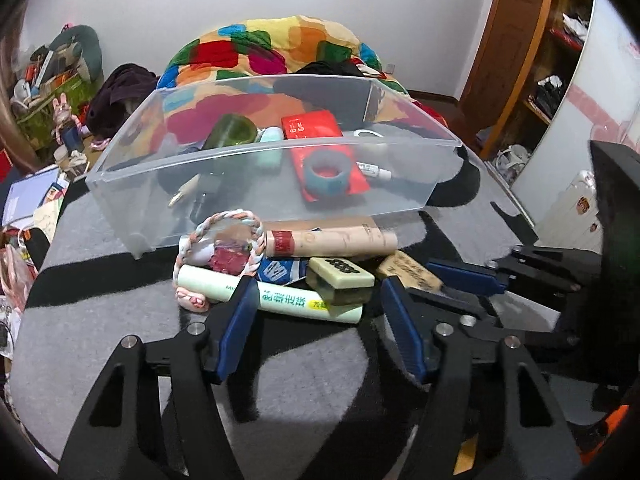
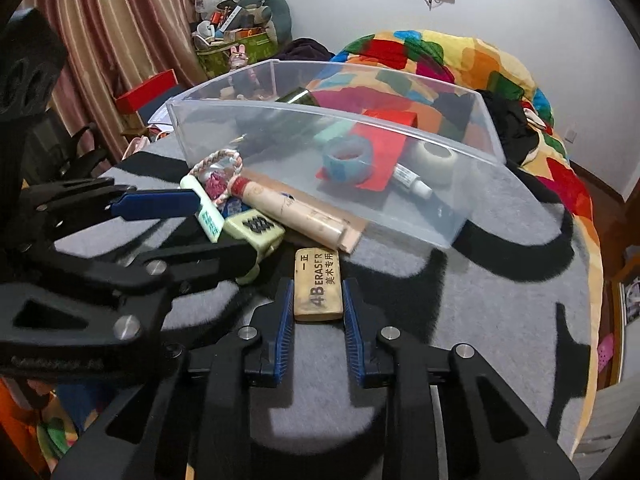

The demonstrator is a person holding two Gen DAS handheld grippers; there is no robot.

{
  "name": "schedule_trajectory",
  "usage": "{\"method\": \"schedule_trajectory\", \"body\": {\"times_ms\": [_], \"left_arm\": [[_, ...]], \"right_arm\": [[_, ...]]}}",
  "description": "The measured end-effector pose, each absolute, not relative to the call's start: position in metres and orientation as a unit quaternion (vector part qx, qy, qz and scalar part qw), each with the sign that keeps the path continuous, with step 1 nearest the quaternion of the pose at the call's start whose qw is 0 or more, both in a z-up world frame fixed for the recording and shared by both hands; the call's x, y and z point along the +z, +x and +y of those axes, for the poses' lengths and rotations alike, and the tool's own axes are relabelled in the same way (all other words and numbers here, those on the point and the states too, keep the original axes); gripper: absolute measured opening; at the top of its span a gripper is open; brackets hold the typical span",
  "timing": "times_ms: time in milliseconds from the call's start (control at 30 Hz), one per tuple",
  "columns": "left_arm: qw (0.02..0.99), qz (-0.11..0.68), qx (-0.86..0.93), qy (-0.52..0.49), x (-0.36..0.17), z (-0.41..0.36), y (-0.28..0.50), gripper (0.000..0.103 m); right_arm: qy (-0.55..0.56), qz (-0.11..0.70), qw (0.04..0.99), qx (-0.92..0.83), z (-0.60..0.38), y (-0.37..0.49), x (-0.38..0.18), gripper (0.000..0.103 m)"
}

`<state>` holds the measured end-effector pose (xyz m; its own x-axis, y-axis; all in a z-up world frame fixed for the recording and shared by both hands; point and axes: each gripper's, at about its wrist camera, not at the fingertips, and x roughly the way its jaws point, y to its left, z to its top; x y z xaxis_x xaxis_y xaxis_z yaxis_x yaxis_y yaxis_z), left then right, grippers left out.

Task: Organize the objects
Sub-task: 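Grasp the wooden eraser with the right tool while the left tool grasps the green-and-white block, then carry the eraser and block over the clear box and release both inside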

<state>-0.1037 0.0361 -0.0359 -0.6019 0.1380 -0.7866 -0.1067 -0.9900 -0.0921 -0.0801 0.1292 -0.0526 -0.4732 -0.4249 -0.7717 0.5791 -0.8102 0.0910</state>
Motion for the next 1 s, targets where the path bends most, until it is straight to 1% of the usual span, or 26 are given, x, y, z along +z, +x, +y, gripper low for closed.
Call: {"method": "schedule_trajectory", "body": {"times_ms": [167, 200, 233, 267, 333, 367, 467, 700, 1000], "left_arm": [[0.066, 0.001, 0.897, -0.437, -0.037, 0.047, -0.107, 0.064], [0.063, 0.01, 0.898, -0.436, -0.038, 0.05, -0.108, 0.061], [0.059, 0.025, 0.899, -0.433, -0.039, 0.055, -0.107, 0.055], [0.056, 0.036, 0.899, -0.432, -0.041, 0.058, -0.107, 0.052], [0.053, 0.055, 0.898, -0.433, -0.045, 0.064, -0.107, 0.034], [0.052, 0.059, 0.897, -0.435, -0.047, 0.066, -0.108, 0.03], [0.05, 0.058, 0.897, -0.436, -0.048, 0.064, -0.106, 0.024], [0.062, 0.021, 0.901, -0.428, -0.035, 0.048, -0.095, 0.024], [0.068, -0.018, 0.917, -0.392, 0.0, 0.023, -0.084, 0.024]], "right_arm": [[0.423, 0.074, 0.284, -0.857, 0.149, -0.074, -0.051, 0.022], [0.423, 0.071, 0.282, -0.858, 0.153, -0.073, -0.051, 0.022], [0.423, 0.067, 0.279, -0.859, 0.157, -0.072, -0.05, 0.022], [0.423, 0.063, 0.278, -0.86, 0.159, -0.072, -0.05, 0.022], [0.423, 0.053, 0.277, -0.861, 0.165, -0.071, -0.05, 0.022], [0.423, 0.051, 0.277, -0.861, 0.166, -0.07, -0.05, 0.022], [0.422, 0.042, 0.277, -0.862, 0.17, -0.071, -0.048, 0.022], [0.406, 0.025, 0.286, -0.868, 0.172, -0.069, -0.034, 0.022], [0.379, 0.01, 0.297, -0.876, 0.162, -0.073, -0.01, 0.022]]}}
